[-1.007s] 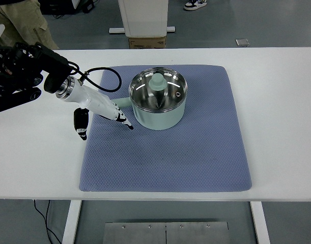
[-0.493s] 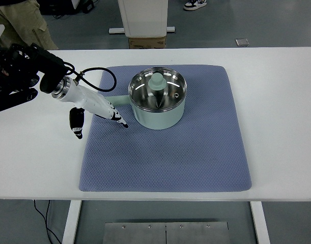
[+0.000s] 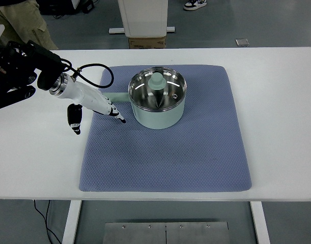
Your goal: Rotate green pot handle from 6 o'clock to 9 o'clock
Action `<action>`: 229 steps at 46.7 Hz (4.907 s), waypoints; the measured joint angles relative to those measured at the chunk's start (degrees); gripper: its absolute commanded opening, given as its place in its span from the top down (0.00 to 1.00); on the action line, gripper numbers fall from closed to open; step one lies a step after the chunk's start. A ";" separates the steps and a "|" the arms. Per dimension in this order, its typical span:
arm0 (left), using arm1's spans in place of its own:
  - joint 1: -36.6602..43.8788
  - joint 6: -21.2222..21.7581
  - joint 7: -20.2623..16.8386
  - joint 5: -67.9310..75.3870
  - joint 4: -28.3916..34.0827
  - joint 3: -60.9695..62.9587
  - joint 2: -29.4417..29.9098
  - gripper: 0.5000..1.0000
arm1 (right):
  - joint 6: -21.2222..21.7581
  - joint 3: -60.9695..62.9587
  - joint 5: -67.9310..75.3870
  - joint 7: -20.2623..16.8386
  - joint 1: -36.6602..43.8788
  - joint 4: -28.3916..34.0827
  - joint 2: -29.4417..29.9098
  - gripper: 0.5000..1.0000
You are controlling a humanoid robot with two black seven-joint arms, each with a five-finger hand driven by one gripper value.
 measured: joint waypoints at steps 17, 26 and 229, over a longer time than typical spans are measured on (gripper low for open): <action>0.27 0.02 0.00 -0.08 -0.75 0.22 -0.45 0.00 | 0.00 0.00 0.00 -0.03 0.00 -0.02 0.00 0.00; 0.77 -0.05 0.00 -0.81 -4.45 0.17 -0.72 0.00 | 0.00 0.00 0.00 -0.02 0.00 0.00 0.00 0.00; 33.29 8.50 0.00 -94.81 29.65 -36.27 -14.71 0.00 | 0.00 0.01 0.00 -0.01 0.00 -0.02 0.00 0.00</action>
